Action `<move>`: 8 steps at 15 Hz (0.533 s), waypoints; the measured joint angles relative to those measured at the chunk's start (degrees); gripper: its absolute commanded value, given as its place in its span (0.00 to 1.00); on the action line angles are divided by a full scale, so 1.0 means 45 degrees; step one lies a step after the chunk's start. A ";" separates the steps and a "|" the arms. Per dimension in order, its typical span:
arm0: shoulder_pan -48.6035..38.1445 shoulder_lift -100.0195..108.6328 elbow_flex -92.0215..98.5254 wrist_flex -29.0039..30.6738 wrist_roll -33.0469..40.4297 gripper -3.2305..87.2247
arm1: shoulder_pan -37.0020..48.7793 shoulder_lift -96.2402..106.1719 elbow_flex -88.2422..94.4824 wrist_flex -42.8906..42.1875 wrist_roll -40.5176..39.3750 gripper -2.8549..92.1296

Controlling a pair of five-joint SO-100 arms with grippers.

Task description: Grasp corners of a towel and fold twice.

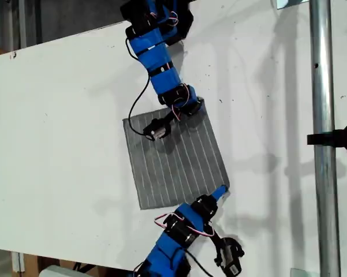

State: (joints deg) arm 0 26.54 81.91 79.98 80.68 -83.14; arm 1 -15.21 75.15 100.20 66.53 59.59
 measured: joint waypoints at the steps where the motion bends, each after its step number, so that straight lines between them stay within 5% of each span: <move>1: 0.0000 -0.0664 0.0078 -0.0313 -0.0273 0.38 | 0.0000 0.0000 0.0000 0.0000 0.0000 0.03; 6: -0.0586 -0.3242 0.0234 -0.2168 -0.0957 0.34 | 0.0000 0.0000 0.0000 0.0020 0.0000 0.03; 8: -0.0703 -0.4492 0.0410 -0.2949 -0.1484 0.20 | 0.0000 0.0059 0.0000 0.0020 0.0000 0.03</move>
State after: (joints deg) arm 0 23.38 61.70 81.83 67.41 -89.82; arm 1 -15.21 75.41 100.20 66.62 59.59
